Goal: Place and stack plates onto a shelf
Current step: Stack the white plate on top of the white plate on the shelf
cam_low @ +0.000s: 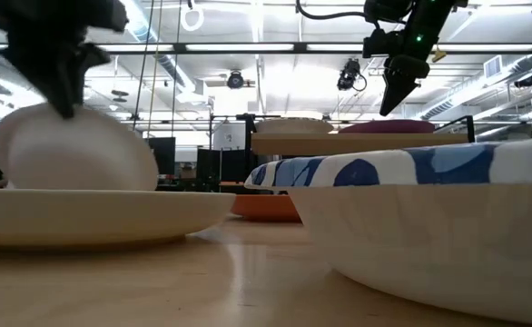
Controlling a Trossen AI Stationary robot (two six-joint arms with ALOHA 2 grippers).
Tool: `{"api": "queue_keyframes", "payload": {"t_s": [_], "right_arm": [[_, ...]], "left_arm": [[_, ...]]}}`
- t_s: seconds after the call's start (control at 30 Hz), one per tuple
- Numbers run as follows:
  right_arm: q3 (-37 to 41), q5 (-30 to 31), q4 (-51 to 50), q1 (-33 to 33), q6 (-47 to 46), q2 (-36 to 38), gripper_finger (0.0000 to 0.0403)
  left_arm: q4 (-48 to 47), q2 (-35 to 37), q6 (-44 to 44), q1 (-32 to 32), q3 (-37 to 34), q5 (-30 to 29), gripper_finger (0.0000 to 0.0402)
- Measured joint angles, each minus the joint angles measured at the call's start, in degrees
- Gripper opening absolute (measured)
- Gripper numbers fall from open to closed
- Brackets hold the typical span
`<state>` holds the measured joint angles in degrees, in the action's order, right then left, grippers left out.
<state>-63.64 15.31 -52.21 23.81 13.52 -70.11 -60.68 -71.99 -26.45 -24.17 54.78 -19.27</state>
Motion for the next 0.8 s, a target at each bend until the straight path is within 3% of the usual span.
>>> {"api": "queue_keyframes", "payload": {"t_s": [0.37, 0.57, 0.8], "right_arm": [[0.00, 0.00, 0.02, 0.02, -0.02, 0.00, 0.0113], [0.00, -0.02, 0.02, 0.00, -0.02, 0.00, 0.0113], [0.00, -0.01, 0.00, 0.00, -0.01, 0.00, 0.0113]], "left_arm": [[-0.03, 0.00, 6.64, 5.54, 5.34, -0.65, 0.0026], [0.80, 0.00, 6.81, 8.94, 5.34, -1.59, 0.0020], [1.15, 0.20, 14.64, 11.63, 10.32, -4.06, 0.0019]]}}
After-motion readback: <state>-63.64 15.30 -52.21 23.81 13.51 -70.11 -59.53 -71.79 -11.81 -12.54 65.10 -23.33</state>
